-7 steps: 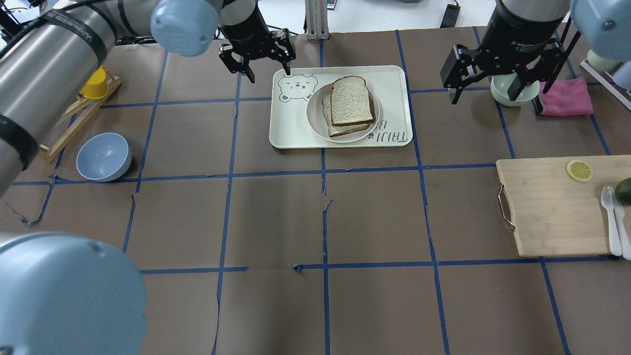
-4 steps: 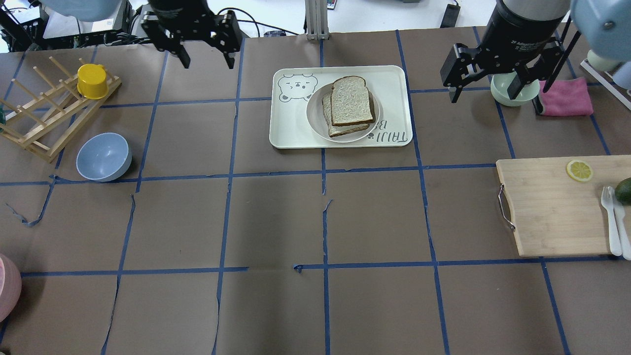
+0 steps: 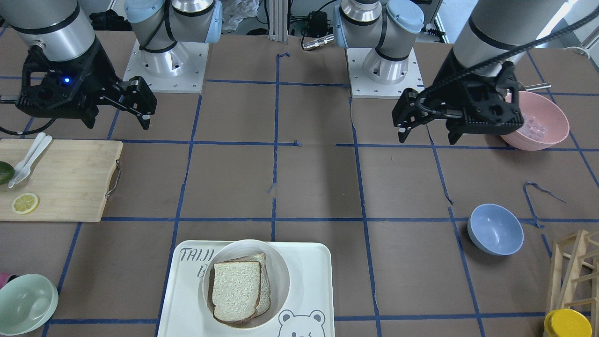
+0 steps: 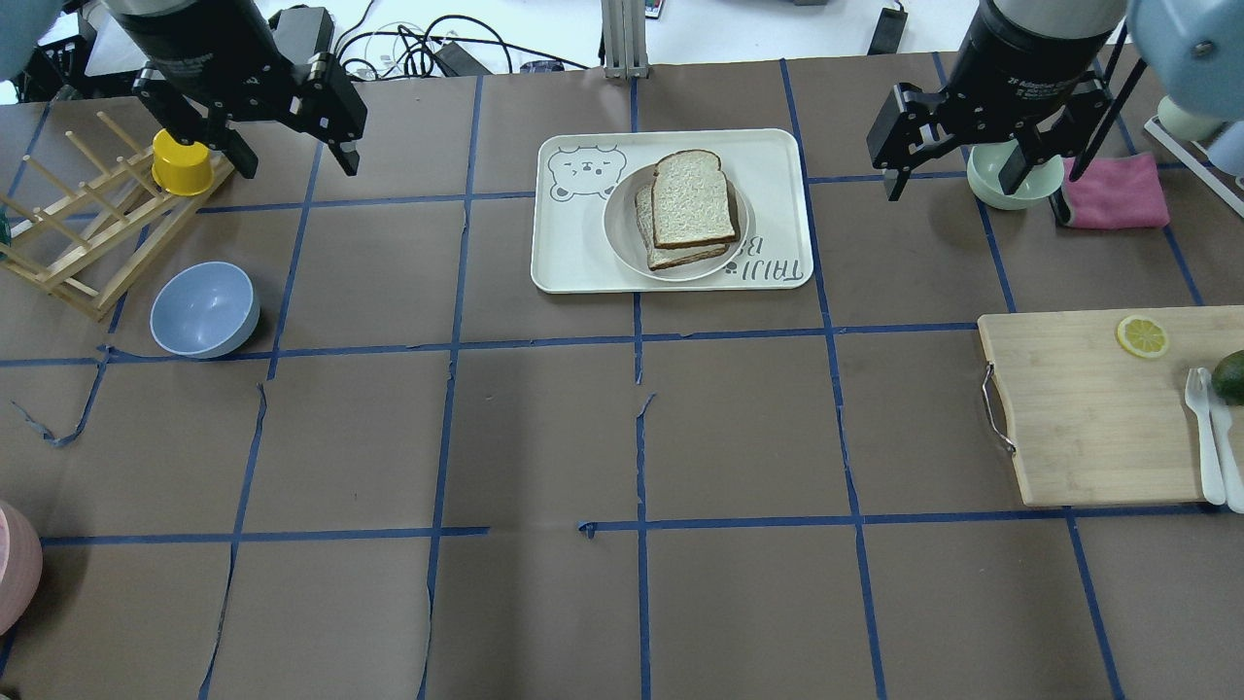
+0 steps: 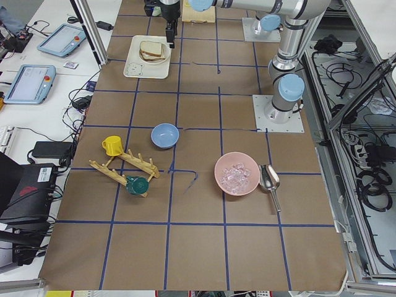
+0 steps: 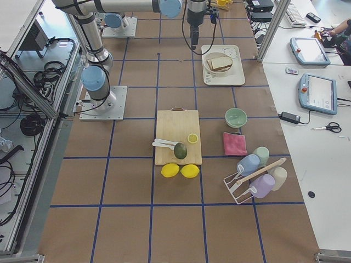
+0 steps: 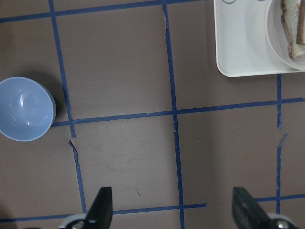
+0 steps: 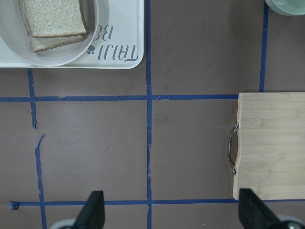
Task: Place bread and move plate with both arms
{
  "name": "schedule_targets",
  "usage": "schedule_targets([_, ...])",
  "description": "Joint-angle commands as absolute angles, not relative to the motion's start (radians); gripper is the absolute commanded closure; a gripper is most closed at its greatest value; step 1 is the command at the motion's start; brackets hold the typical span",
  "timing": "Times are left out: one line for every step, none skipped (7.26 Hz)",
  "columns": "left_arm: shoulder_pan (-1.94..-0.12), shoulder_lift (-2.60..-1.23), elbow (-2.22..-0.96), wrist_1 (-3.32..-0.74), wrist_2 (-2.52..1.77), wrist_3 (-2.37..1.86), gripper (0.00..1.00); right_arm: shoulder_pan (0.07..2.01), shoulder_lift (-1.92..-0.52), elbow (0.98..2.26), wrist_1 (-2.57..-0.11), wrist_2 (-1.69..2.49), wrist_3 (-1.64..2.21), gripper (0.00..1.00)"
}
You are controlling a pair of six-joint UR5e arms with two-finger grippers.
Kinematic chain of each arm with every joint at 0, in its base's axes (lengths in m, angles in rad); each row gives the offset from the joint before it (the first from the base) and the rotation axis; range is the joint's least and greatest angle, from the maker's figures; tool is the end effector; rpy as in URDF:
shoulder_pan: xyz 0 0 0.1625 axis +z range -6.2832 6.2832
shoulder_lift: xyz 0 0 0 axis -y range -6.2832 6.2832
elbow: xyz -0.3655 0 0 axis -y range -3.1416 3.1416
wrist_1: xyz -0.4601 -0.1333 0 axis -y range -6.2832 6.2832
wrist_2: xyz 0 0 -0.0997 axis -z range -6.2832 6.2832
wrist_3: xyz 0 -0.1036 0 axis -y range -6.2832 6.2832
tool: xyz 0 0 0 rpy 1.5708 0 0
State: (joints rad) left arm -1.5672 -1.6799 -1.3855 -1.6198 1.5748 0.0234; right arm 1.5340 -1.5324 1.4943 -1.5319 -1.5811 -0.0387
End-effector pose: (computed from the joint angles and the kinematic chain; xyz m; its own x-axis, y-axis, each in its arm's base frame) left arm -0.1307 -0.6015 0.4600 -0.9998 0.0197 -0.0046 0.0198 0.9994 -0.0271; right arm 0.1110 -0.5779 0.4416 -0.9999 -0.0019 0.0103 -0.0019 1.0000 0.0012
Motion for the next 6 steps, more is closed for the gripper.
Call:
schedule_targets([-1.629, -1.658, -1.428, -1.546, 1.583, -0.011, 0.00, 1.532, -1.534, 1.494, -1.528, -1.580, -0.040, 0.00])
schedule_targets([-1.612, -1.651, -1.428, -1.546, 1.577, -0.002, 0.00, 1.532, -1.534, 1.494, -1.528, -1.582, -0.040, 0.00])
schedule_targets([-1.608, -1.648, -1.430, -1.546, 1.574, 0.002, 0.00, 1.534, -1.534, 1.494, -1.528, -1.582, -0.040, 0.00])
schedule_targets([-1.603, -1.647, -1.430, -1.545, 1.580, 0.003, 0.00, 1.534, -1.534, 1.494, -1.528, -1.582, -0.040, 0.00])
schedule_targets([-1.585, -1.649, -1.428, -1.543, 1.571, 0.005, 0.00, 1.534, -1.534, 1.494, -1.526, -1.582, -0.040, 0.00])
schedule_targets([-1.586, -1.646, -1.430, -1.543, 1.565, 0.003, 0.00, 1.534, -1.534, 1.494, -1.526, -1.582, -0.040, 0.00])
